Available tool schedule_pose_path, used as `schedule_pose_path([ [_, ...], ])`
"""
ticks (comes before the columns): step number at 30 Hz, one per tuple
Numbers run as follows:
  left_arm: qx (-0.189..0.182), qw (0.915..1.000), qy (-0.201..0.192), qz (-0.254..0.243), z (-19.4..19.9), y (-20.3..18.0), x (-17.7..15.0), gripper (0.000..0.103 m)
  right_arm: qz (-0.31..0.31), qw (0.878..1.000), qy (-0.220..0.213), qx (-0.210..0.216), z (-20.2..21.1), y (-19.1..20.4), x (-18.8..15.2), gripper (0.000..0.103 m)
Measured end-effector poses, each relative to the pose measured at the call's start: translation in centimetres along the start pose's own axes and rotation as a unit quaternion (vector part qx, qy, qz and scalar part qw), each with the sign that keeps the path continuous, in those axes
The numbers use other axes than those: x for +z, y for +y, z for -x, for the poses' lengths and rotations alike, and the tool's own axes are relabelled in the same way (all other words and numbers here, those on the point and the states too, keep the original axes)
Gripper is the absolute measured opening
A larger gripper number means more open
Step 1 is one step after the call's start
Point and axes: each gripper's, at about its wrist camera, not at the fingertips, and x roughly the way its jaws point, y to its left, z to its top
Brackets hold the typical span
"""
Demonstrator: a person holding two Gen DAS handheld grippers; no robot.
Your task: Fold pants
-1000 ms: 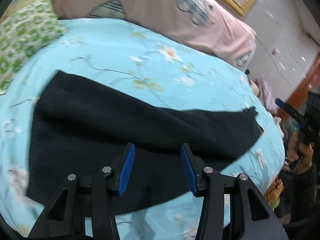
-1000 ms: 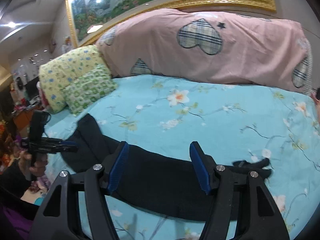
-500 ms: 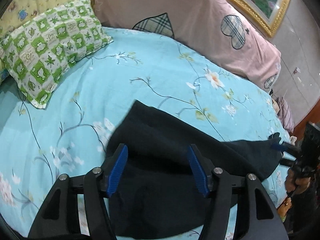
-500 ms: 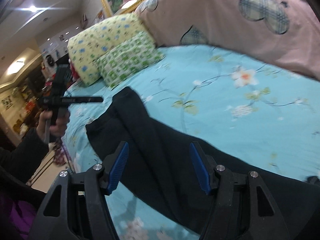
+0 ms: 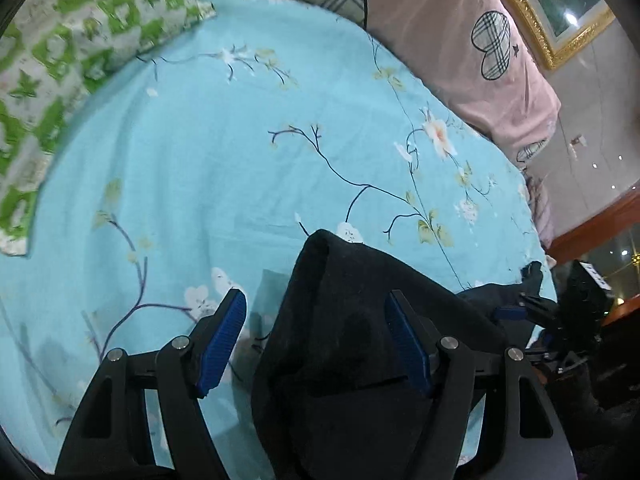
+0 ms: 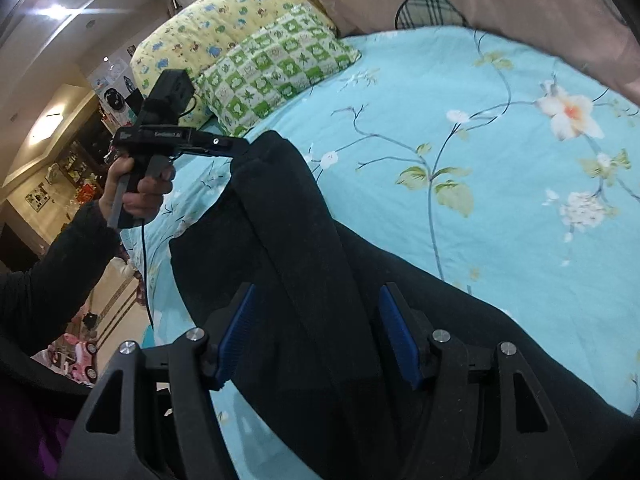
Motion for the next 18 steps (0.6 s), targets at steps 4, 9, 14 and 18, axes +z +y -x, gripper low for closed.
schedule_pose_path([
  [4, -0.002, 0.9998, 0.010, -0.019, -1.0, -0.3, 0.1, 0.068, -0.006, 1.000, 0.021, 0.008, -1.9, -0.4, 0.3, 0.050],
  [9, 0.010, 0.9990, -0.004, -0.043, -0.9, -1.6, -0.4, 0.041, -0.014, 0.999, 0.035, 0.009, -3.1, -0.7, 0.2, 0.010],
  [14, 0.020, 0.9976, -0.038, -0.054, 1.3, -2.8, -1.3, 0.015, -0.003, 1.000, 0.014, 0.011, -2.1, 0.2, 0.4, 0.007],
  [18, 0.033, 0.9933, -0.075, -0.081, 4.0, -5.0, -3.4, 0.011, 0.019, 1.000, -0.006, 0.013, -0.8, 1.8, 0.4, 0.007],
])
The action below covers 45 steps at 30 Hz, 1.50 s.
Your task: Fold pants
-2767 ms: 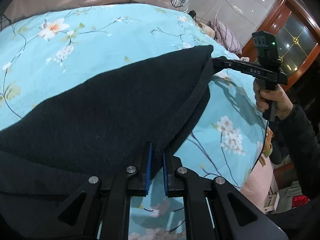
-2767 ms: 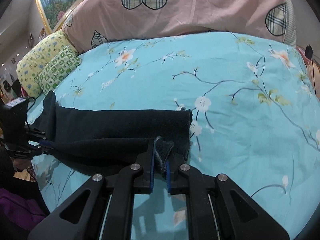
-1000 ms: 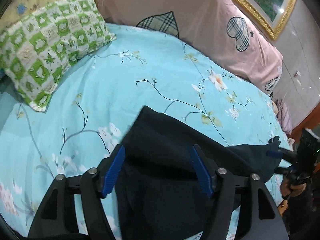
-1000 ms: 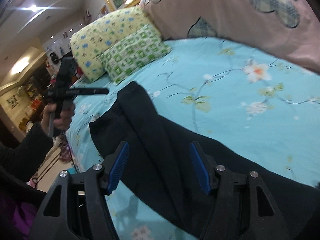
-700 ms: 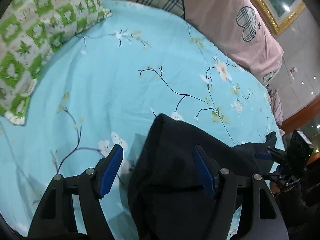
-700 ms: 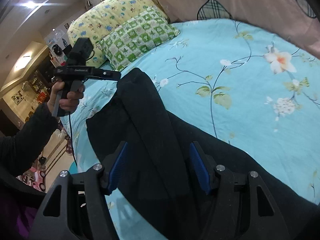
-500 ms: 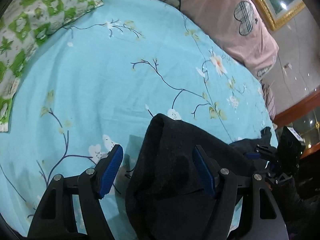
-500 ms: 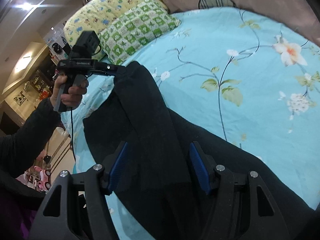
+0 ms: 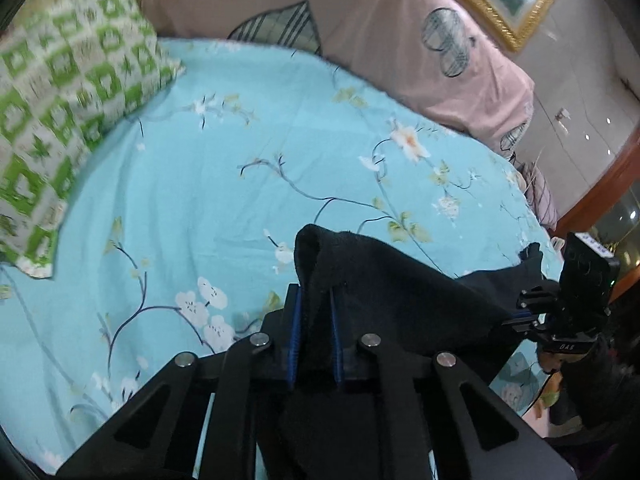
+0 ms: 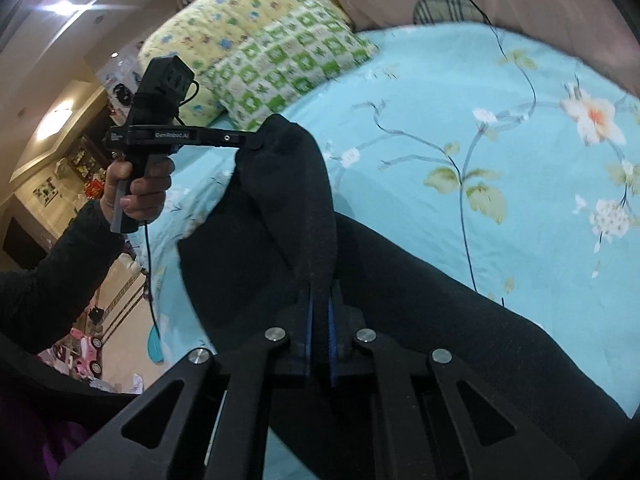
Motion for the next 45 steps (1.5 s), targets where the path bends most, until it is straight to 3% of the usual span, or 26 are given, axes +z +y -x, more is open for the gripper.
schedule_pose_path([
  [7, 0.024, 0.9985, -0.049, -0.001, 3.6, -1.5, -4.4, 0.011, 0.047, 0.999, -0.014, 0.004, 1.5, 3.5, -1.9, 0.007],
  [14, 0.014, 0.9967, -0.073, 0.035, 5.0, -1.4, -8.8, 0.010, 0.050, 0.999, 0.003, 0.001, 0.7, 4.4, -4.6, 0.007],
  [21, 0.030, 0.9949, -0.078, 0.056, 4.6, -1.2, -11.6, 0.010, 0.061, 0.998, 0.025, -0.008, -0.8, 5.4, -6.4, 0.007],
  [36, 0.037, 0.9881, -0.082, 0.125, 5.4, -0.6, -15.6, 0.009, 0.058, 0.997, 0.037, -0.025, -1.0, 5.7, -6.9, 0.012],
  [37, 0.039, 0.9873, -0.083, 0.130, 5.6, -0.6, -15.8, 0.009, 0.056, 0.997, 0.037, -0.026, -1.1, 5.7, -6.9, 0.015],
  [39, 0.044, 0.9852, -0.088, 0.140, 6.1, -0.7, -16.2, 0.009, 0.054, 0.997, 0.040, -0.026, -1.1, 5.7, -6.9, 0.043],
  [40, 0.045, 0.9839, -0.092, 0.146, 6.4, -0.8, -16.5, 0.010, 0.055, 0.997, 0.039, -0.025, -1.1, 5.9, -7.0, 0.048],
  [45, 0.048, 0.9771, -0.108, 0.176, 7.9, -1.1, -17.5, 0.023, 0.066, 0.997, 0.030, -0.011, -0.9, 6.9, -7.0, 0.051],
])
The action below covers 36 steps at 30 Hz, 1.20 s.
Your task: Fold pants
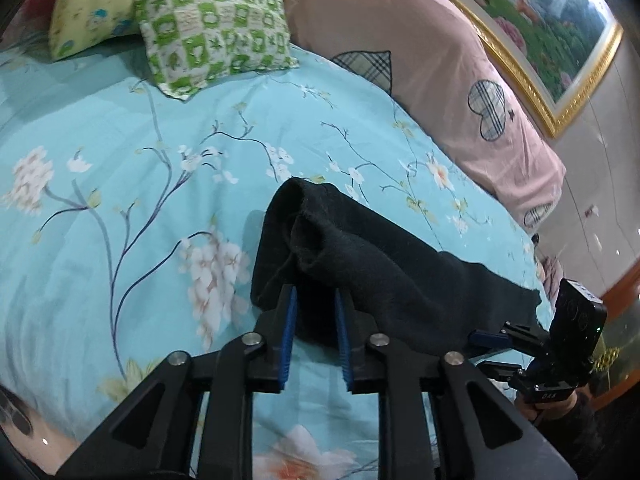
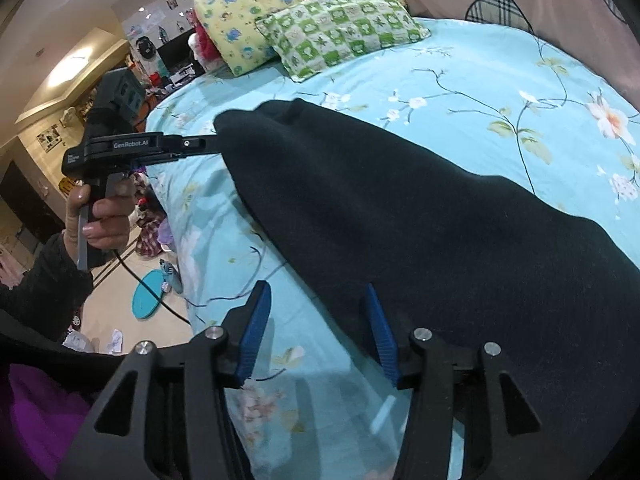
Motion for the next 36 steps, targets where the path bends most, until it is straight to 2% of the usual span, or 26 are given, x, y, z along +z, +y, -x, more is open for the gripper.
schedule_pose_path([
  [3, -0.008, 0.9997, -0.013, 0.019, 1.3, 0.0, -0.3, 0.034, -0.004, 1.000, -0.010, 0.008, 0.4, 0.0, 0.3, 0.051],
  [7, -0.014, 0.9994, -0.021, 0.024, 2.4, -0.5, -0.1, 0.038, -0.018, 0.999, -0.023, 0.017, 0.9, -0.7, 1.0, 0.051],
  [10, -0.004, 0.9993, -0.020, 0.031, 2.4, -0.8, 0.2, 0.043, -0.023, 0.999, -0.027, 0.015, 1.2, -1.1, 1.5, 0.051],
  [14, 0.006, 0.9979, -0.017, 0.061, 1.8, -0.6, 0.4, 0.043, -0.029, 0.999, -0.039, 0.010, 1.7, -1.6, 2.1, 0.051],
  [17, 0.018, 0.9965, -0.013, 0.081, 1.1, -0.2, 0.2, 0.053, -0.034, 0.998, -0.043, 0.004, 1.9, -2.2, 2.6, 0.051],
  [21, 0.030, 0.9932, 0.005, 0.113, -0.4, 0.4, -0.5, 0.054, -0.045, 0.998, -0.053, -0.006, 2.2, -3.2, 3.2, 0.051],
  [23, 0.021, 0.9916, 0.013, 0.127, -1.3, 0.5, -0.9, 0.054, -0.052, 0.997, -0.058, -0.018, 2.5, -4.0, 3.7, 0.051],
  [25, 0.018, 0.9912, 0.021, 0.130, -2.1, 0.4, -0.9, 0.054, -0.066, 0.995, -0.061, -0.037, 2.6, -5.3, 4.2, 0.051],
  [28, 0.038, 0.9917, 0.026, 0.121, -3.1, 0.1, -0.7, 0.055, -0.108, 0.991, -0.061, -0.047, 2.7, -8.3, 5.2, 0.051],
  [31, 0.047, 0.9903, 0.032, 0.127, -4.1, 0.4, -0.6, 0.056, -0.146, 0.987, -0.051, -0.041, 2.1, -11.6, 6.4, 0.051],
  [36, 0.048, 0.9893, 0.039, 0.132, -5.2, 1.3, -1.1, 0.055, -0.145, 0.988, 0.004, -0.053, -1.2, -14.5, 8.4, 0.051],
])
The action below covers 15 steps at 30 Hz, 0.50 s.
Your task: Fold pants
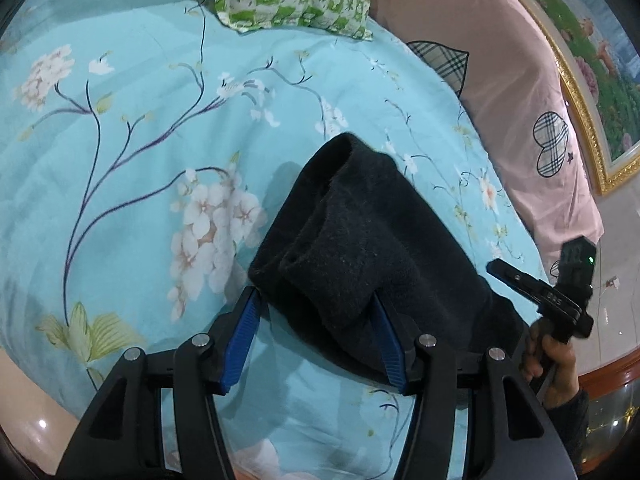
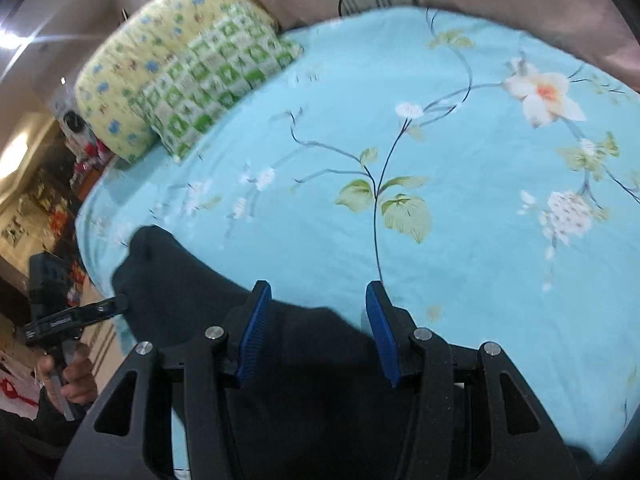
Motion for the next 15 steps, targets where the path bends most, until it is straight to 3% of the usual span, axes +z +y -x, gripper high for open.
schedule_pose_path([
  [5, -0.002, 1.0000, -0.005, -0.008, -0.6, 0.2, -0.2, 0.052, 0.062, 0.994, 0.084, -0.017, -3.8, 0.9, -0.3, 0.049],
  [7, -0.001, 0.9998, -0.003, -0.018, -1.0, -0.3, -0.2, 0.048, 0.101, 0.990, 0.090, -0.030, -4.1, 1.8, -0.9, 0.047],
  [10, 0.005, 0.9994, -0.006, -0.033, -1.8, -1.3, 0.1, 0.045, 0.104, 0.989, 0.109, -0.014, -3.8, 2.1, -1.1, 0.028],
  [11, 0.006, 0.9991, -0.009, -0.040, -2.0, -1.6, 0.2, 0.042, 0.114, 0.987, 0.112, -0.016, -3.8, 2.5, -1.3, 0.024],
  [13, 0.001, 0.9987, -0.010, -0.050, -2.1, -2.0, 0.3, 0.026, 0.135, 0.984, 0.111, -0.033, -3.5, 3.4, -1.6, 0.019],
  [15, -0.015, 0.9979, -0.026, -0.058, -1.1, -2.2, 0.5, 0.021, 0.148, 0.982, 0.102, -0.051, -3.0, 4.3, -1.7, 0.015],
])
